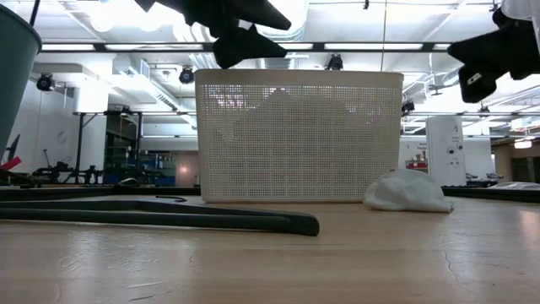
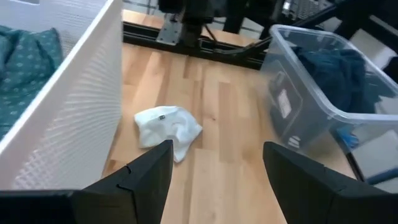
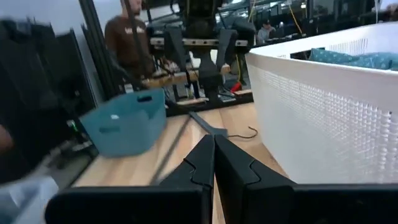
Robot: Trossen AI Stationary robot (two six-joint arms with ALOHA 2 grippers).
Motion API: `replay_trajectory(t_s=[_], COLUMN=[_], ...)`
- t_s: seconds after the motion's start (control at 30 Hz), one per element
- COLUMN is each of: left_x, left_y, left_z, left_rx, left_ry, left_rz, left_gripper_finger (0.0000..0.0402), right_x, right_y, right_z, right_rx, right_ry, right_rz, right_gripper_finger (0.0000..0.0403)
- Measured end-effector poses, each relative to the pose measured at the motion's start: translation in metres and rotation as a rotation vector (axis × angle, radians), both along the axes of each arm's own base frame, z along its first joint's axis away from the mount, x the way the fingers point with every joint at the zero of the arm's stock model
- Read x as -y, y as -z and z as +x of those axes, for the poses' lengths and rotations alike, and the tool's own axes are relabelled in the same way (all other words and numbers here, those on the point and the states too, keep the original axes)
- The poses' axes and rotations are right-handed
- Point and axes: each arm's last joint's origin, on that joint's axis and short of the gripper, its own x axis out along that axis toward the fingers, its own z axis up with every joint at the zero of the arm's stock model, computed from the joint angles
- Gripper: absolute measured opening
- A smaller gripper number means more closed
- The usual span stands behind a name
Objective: Pick & Place Cloths
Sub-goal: Put the white sock into the blue bin
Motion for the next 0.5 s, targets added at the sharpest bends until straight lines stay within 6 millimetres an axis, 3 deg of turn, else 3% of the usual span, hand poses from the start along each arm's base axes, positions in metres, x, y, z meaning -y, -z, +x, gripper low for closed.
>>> replay_trajectory(t_s=[0.23,0.5], left_x=[0.002,0.002], left_y=[-0.01,-0.009], left_z=[-0.016,-0.051], left_rx=[0.044,0.107], left_ry=[0.039,0.043], left_rz=[0.016,0.004], left_gripper_finger=[0.0255,0.0255], right_x=[0.001,0.001], right_y=[-0.021,-0.021], right_z=[-0.002,0.001], right_rx=[0.199,0.169], right_ry=[0.013,0.051], right_rz=[0.026,0.096], right_gripper_finger=[0.0008,0.0008])
